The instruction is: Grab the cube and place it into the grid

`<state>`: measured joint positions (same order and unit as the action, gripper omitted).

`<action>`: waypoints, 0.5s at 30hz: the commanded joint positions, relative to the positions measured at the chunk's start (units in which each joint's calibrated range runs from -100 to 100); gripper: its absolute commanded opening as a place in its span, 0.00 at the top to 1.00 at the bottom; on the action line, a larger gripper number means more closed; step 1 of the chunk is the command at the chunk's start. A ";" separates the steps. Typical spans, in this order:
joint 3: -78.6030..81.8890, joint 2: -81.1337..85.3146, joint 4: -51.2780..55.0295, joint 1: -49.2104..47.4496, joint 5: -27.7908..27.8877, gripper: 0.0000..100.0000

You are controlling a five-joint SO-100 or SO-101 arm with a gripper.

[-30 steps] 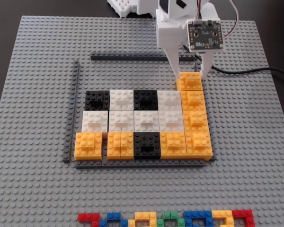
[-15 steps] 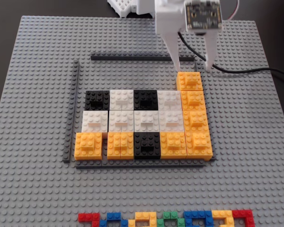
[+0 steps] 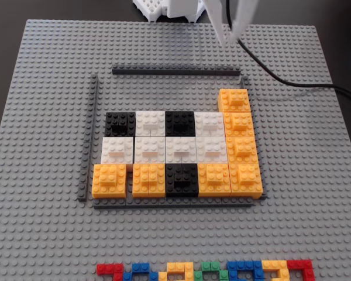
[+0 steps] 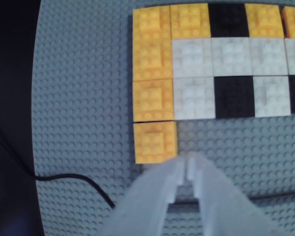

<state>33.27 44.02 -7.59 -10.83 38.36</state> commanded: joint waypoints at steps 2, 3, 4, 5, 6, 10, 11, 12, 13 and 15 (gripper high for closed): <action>-5.77 8.69 1.59 2.25 2.20 1.00; -5.77 9.98 1.39 2.61 2.59 1.00; -5.50 11.27 1.20 2.91 2.98 1.00; -5.14 12.56 1.00 3.28 3.27 1.00; -4.68 14.11 0.66 3.57 3.52 1.00; -0.79 20.73 -1.93 5.04 4.93 1.00; 0.39 22.10 -2.76 5.41 4.98 1.00; 1.93 23.39 -3.79 5.86 5.08 1.00; 3.38 24.51 -4.72 6.37 5.23 1.00; 7.01 27.00 -6.91 7.03 5.18 1.00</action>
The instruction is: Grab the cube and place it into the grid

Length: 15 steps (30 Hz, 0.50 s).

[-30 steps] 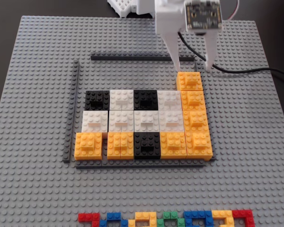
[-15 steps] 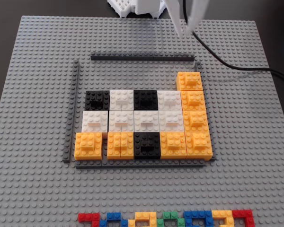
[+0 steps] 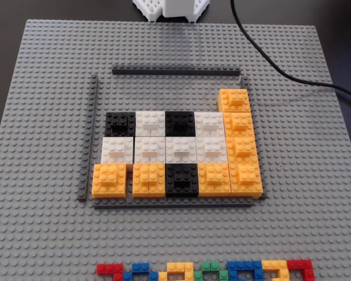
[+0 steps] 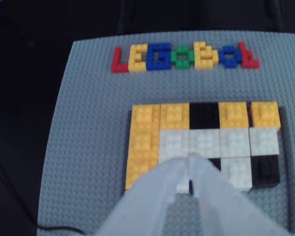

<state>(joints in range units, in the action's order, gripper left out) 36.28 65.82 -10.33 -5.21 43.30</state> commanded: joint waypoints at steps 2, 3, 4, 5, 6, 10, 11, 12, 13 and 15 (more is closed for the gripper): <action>8.63 7.78 -7.06 2.01 0.34 1.00; 11.35 9.16 -8.82 2.30 0.59 1.00; 13.97 10.28 -10.38 2.52 0.63 1.00; 16.96 11.40 -12.04 2.89 0.44 1.00; 19.23 12.26 -13.22 3.04 0.24 1.00; 26.21 13.72 -15.27 3.63 -0.15 1.00; 27.39 14.15 -15.51 3.70 -0.15 1.00; 28.93 14.66 -15.76 3.78 -0.05 1.00; 30.10 15.18 -15.85 3.85 0.10 1.00; 32.55 16.73 -15.85 3.92 0.39 1.00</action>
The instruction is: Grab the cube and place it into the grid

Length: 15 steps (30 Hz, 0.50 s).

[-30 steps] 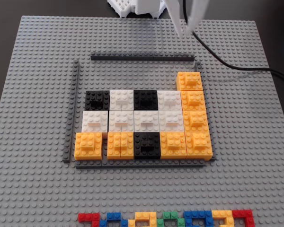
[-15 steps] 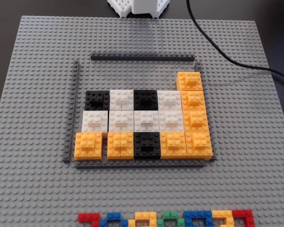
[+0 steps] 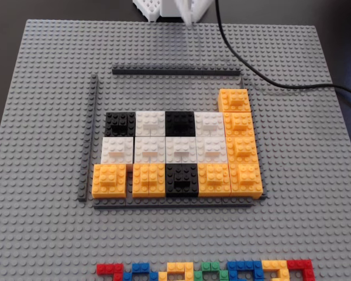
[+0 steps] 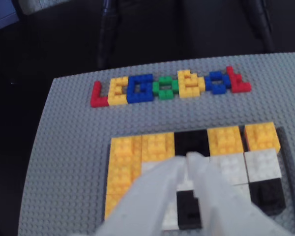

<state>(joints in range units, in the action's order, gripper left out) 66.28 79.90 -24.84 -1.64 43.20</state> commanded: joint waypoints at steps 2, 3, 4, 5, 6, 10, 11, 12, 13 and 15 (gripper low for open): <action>5.17 4.71 -1.25 0.50 0.88 1.00; 6.71 6.00 -1.25 0.65 0.98 1.00; 8.07 7.20 -1.20 0.72 0.98 1.00; 9.79 8.67 -1.01 0.79 1.07 1.00; 11.24 9.87 -0.96 0.87 1.17 1.00; 16.14 14.00 -0.67 1.09 1.27 1.00; 17.04 14.60 -0.52 1.09 1.22 1.00; 17.95 15.03 -0.52 1.09 1.17 1.00; 18.85 15.46 -0.52 1.09 1.03 1.00; 20.85 16.75 -0.67 1.24 1.12 1.00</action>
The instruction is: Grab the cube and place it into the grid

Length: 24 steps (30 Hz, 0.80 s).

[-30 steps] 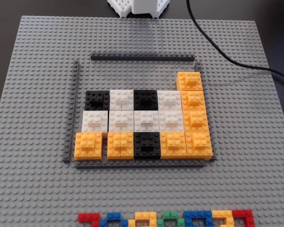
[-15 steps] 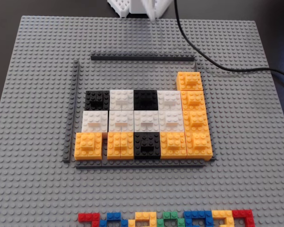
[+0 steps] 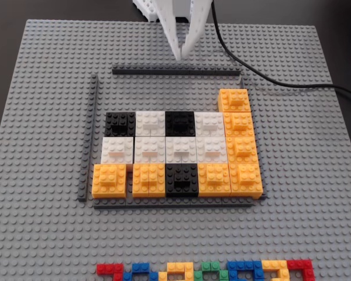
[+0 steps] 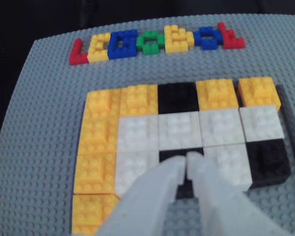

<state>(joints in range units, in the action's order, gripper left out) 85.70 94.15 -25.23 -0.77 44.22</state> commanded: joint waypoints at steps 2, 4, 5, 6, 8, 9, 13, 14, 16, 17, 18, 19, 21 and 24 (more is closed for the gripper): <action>3.24 3.36 -0.23 0.43 0.05 1.00; 4.51 4.56 0.21 0.58 -0.05 1.00; 4.69 4.91 0.65 0.58 -0.24 1.00; 4.69 5.34 1.04 0.43 -0.44 1.00; 5.15 5.85 1.83 -0.01 -0.39 1.00; 5.24 5.85 2.07 0.14 -0.39 1.00; 6.50 5.85 2.07 0.36 -0.73 1.00; 6.87 5.85 2.17 0.07 -0.78 1.00; 7.86 5.85 2.80 -0.38 -0.59 1.00; 8.41 5.85 3.00 -0.45 -0.59 1.00; 9.04 5.85 3.00 -0.45 -0.59 1.00; 9.77 5.85 3.05 -0.45 -0.59 1.00; 11.31 5.85 3.14 -0.45 -0.05 1.00; 13.85 5.85 2.66 -0.45 1.61 1.00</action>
<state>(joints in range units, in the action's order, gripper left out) 96.47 97.96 -22.10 -0.84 44.18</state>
